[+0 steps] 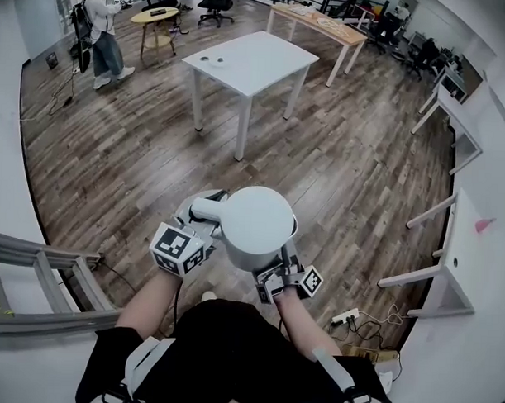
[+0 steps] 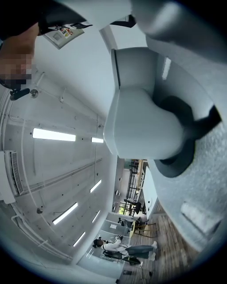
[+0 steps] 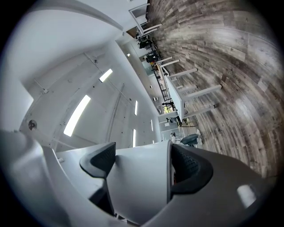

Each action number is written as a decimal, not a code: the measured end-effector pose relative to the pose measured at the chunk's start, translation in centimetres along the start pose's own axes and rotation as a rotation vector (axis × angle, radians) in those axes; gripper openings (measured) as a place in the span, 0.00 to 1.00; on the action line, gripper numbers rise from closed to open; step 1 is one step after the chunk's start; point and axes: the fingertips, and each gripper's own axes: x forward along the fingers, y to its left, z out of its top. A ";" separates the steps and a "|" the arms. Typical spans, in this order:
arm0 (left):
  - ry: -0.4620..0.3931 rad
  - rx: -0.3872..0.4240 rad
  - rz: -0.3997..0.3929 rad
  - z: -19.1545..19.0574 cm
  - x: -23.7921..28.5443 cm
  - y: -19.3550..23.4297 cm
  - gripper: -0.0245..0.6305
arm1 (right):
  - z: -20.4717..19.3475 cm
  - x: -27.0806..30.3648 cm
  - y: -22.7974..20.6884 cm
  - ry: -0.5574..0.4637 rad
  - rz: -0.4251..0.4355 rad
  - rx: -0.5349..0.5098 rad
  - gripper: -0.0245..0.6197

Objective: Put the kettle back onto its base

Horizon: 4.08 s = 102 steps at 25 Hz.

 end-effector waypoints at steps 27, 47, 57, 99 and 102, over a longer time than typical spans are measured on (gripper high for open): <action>-0.014 0.035 0.207 0.6 -0.6 14.4 0.04 | -2.9 14.6 -7.4 0.187 -0.021 0.085 0.65; -0.029 0.073 0.304 1.2 11.7 22.2 0.04 | 6.7 27.4 -10.3 0.277 -0.009 0.128 0.65; -0.024 0.063 0.355 -0.3 14.1 23.9 0.04 | 9.2 29.4 -12.3 0.310 -0.034 0.149 0.65; -0.056 0.068 0.317 2.1 20.7 49.2 0.04 | 7.1 53.2 -21.2 0.257 -0.008 0.111 0.64; -0.054 0.070 0.312 2.0 21.3 50.2 0.04 | 7.5 54.0 -21.8 0.249 -0.007 0.109 0.64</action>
